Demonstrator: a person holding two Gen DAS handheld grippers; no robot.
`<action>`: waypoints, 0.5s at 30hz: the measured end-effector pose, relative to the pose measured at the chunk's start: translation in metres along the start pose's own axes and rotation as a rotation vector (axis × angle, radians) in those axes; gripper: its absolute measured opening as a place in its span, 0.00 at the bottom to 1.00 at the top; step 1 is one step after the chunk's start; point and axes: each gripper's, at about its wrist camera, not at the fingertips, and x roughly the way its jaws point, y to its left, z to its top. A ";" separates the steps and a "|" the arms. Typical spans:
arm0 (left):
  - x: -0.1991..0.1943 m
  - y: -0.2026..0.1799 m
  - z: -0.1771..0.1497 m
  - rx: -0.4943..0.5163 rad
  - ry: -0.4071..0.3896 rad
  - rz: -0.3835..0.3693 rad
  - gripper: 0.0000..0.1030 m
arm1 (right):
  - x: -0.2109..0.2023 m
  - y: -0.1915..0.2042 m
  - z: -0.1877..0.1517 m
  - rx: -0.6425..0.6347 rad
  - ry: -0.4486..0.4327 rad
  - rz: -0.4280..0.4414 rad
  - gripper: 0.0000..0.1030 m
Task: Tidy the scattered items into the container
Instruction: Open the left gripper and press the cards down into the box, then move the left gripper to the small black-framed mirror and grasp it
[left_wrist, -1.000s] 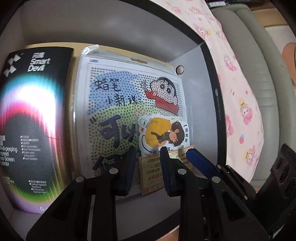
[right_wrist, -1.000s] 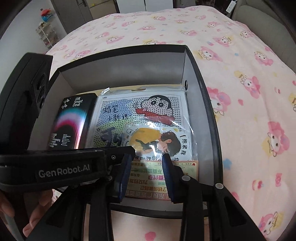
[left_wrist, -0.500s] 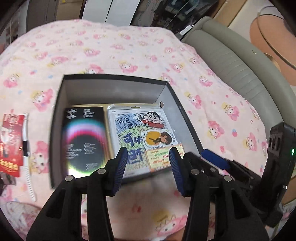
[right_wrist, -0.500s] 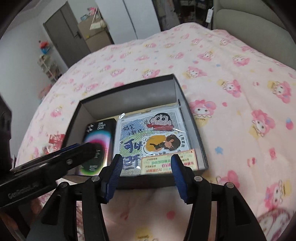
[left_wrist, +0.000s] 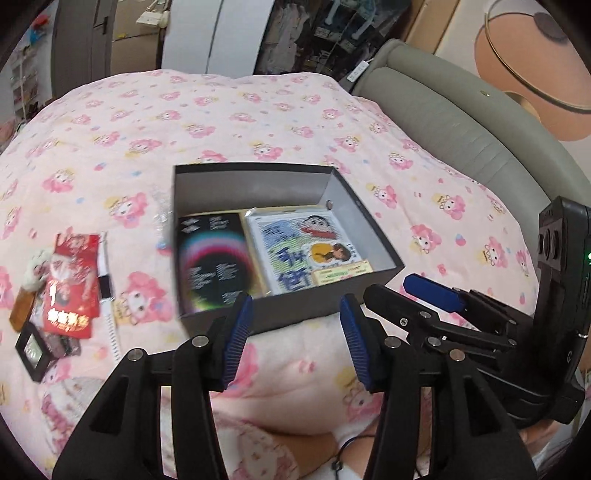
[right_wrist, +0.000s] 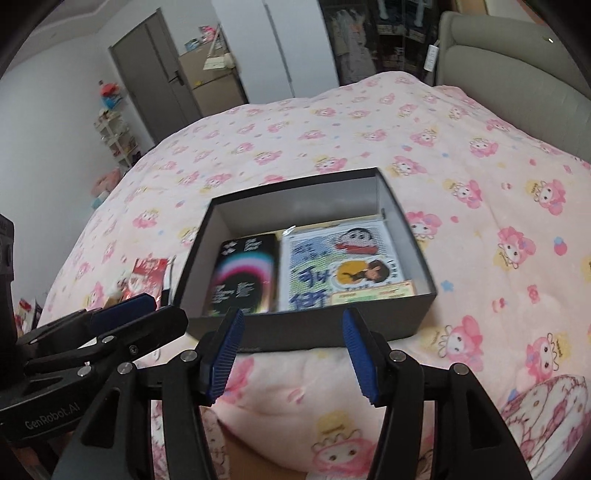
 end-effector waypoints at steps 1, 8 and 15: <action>-0.004 0.008 -0.004 -0.013 0.000 0.005 0.49 | 0.001 0.009 -0.002 -0.022 0.005 0.007 0.50; -0.032 0.074 -0.031 -0.123 -0.024 0.079 0.49 | 0.025 0.072 -0.011 -0.128 0.073 0.094 0.50; -0.063 0.161 -0.060 -0.285 -0.072 0.146 0.49 | 0.066 0.159 -0.015 -0.285 0.165 0.200 0.50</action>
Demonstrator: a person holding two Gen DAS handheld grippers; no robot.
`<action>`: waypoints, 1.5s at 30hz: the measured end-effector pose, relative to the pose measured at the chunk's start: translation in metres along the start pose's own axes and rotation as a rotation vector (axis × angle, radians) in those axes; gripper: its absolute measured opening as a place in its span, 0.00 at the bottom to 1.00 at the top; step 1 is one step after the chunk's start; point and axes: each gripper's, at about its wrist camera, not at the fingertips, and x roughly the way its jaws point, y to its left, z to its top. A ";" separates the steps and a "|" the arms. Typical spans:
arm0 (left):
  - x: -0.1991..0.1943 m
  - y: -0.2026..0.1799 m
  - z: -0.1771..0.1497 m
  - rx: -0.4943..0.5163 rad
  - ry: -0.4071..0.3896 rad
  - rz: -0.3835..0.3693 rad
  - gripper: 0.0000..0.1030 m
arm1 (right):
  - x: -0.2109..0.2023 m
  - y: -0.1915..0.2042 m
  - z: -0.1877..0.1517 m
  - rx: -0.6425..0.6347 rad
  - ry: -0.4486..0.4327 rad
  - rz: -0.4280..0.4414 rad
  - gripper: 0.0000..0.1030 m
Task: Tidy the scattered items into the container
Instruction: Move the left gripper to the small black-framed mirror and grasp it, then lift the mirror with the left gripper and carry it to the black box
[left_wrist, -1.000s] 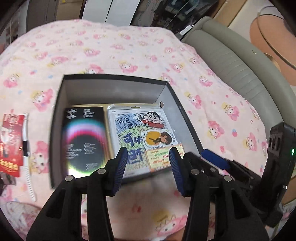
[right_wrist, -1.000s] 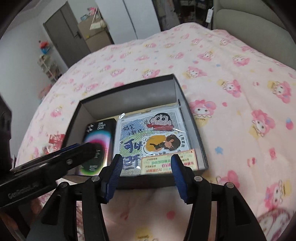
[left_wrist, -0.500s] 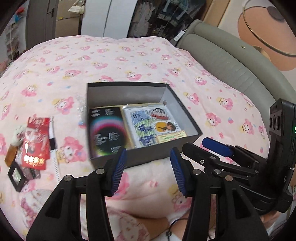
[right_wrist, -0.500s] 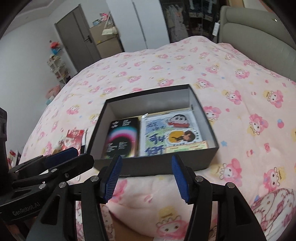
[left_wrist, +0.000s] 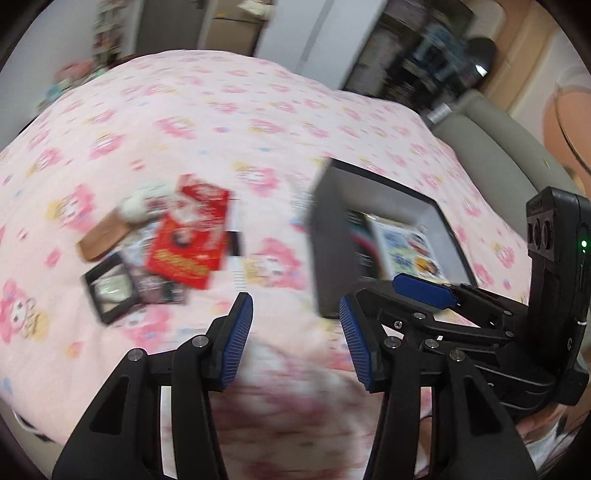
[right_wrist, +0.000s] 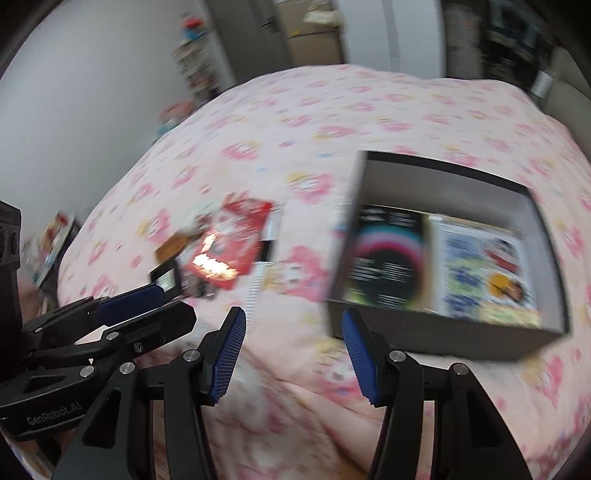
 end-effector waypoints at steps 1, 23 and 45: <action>-0.002 0.019 -0.001 -0.037 -0.009 0.013 0.49 | 0.011 0.012 0.006 -0.030 0.020 0.024 0.50; 0.065 0.234 -0.020 -0.513 0.018 0.126 0.45 | 0.215 0.157 0.051 -0.400 0.427 0.191 0.50; 0.028 0.138 0.011 -0.326 -0.007 -0.030 0.21 | 0.156 0.125 0.045 -0.291 0.334 0.270 0.23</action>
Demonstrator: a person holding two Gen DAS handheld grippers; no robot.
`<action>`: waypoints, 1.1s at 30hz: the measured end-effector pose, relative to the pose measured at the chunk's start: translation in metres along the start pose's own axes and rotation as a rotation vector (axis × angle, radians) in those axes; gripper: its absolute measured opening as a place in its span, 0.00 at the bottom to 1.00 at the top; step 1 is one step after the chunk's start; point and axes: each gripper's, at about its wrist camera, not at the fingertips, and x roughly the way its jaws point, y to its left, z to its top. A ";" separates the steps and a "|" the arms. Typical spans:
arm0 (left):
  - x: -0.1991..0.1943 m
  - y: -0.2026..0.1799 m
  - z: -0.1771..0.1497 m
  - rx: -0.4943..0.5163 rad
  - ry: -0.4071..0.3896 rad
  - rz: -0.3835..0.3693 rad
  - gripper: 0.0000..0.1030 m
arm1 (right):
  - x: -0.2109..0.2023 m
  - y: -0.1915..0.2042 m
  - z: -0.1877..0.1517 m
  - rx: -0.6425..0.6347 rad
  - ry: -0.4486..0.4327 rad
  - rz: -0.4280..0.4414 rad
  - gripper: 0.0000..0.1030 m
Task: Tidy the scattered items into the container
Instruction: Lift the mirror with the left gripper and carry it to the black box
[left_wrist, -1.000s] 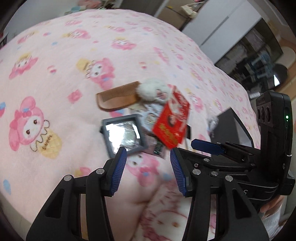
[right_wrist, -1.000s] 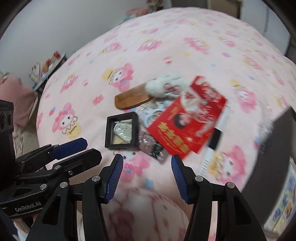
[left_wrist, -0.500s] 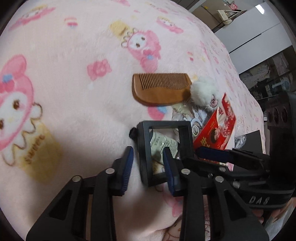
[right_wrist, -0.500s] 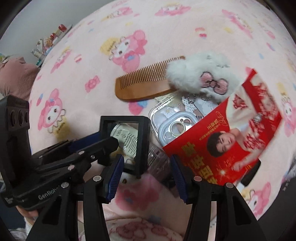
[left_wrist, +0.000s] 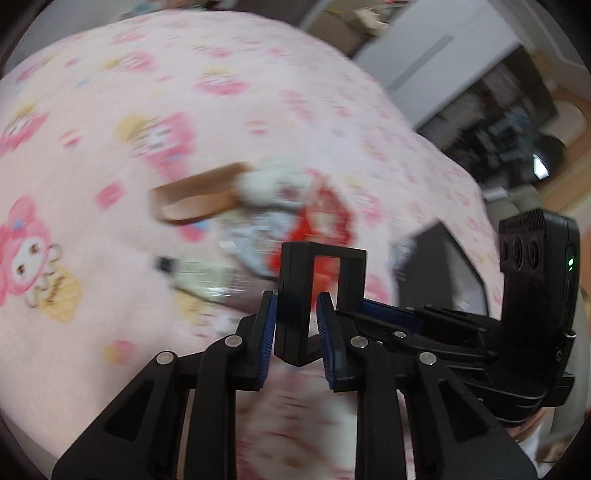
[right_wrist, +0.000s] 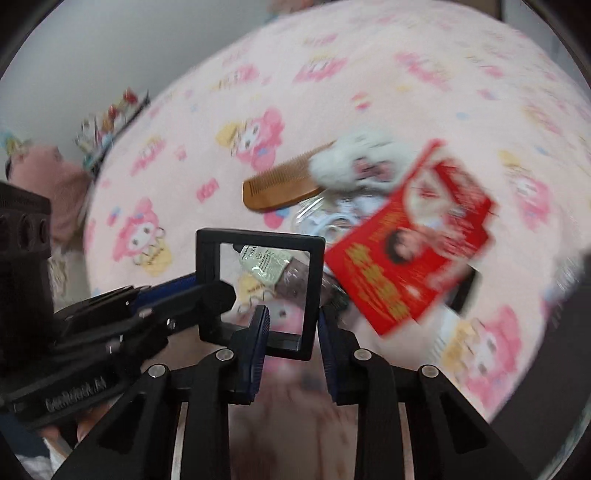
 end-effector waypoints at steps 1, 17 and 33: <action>-0.002 -0.018 -0.002 0.040 0.005 -0.020 0.21 | -0.018 -0.006 -0.011 0.035 -0.041 0.003 0.23; 0.129 -0.304 -0.054 0.451 0.263 -0.251 0.21 | -0.196 -0.189 -0.149 0.372 -0.287 -0.274 0.23; 0.258 -0.352 -0.104 0.446 0.572 -0.080 0.22 | -0.178 -0.297 -0.202 0.530 -0.179 -0.300 0.21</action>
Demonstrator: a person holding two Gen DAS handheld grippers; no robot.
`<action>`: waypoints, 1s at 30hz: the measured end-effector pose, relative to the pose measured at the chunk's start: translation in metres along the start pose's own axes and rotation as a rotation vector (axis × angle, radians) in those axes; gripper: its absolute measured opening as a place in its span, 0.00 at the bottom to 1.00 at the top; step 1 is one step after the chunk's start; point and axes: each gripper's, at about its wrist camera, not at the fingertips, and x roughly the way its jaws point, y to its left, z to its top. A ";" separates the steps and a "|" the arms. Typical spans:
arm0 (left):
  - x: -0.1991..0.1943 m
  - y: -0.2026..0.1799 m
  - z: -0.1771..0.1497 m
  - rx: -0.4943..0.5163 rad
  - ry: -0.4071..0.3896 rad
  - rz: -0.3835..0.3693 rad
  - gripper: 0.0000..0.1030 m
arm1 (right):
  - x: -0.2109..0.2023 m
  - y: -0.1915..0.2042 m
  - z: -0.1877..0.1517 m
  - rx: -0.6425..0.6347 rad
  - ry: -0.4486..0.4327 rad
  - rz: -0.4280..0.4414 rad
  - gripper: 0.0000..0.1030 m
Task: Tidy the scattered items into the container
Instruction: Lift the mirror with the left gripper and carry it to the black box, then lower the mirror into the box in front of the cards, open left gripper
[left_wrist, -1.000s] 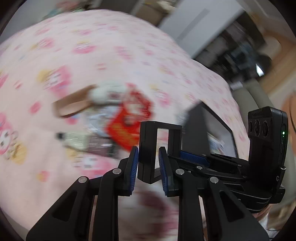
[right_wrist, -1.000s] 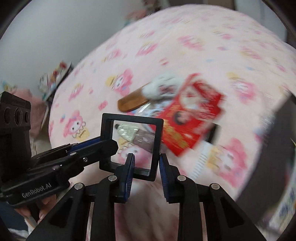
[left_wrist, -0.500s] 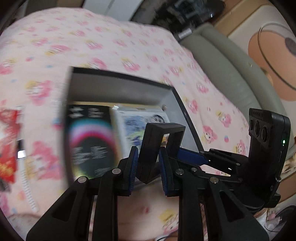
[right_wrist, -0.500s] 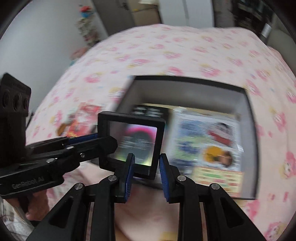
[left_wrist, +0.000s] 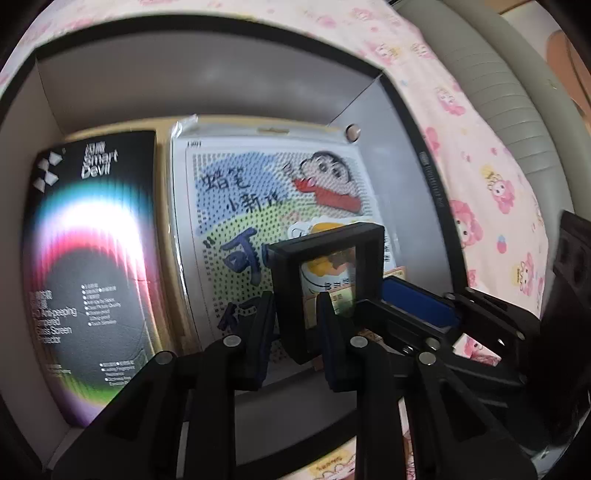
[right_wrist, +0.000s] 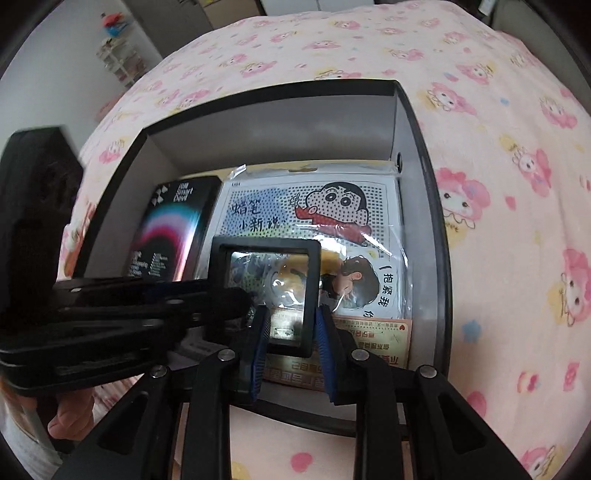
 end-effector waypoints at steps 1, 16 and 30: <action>0.000 0.001 0.001 -0.016 0.007 -0.002 0.22 | -0.001 0.001 0.000 -0.001 -0.002 -0.001 0.21; 0.012 -0.024 0.001 -0.003 -0.031 -0.021 0.20 | -0.014 -0.008 0.002 -0.005 -0.112 -0.089 0.21; 0.018 -0.031 -0.009 -0.033 -0.045 -0.103 0.20 | -0.010 -0.011 0.006 0.004 -0.119 -0.128 0.20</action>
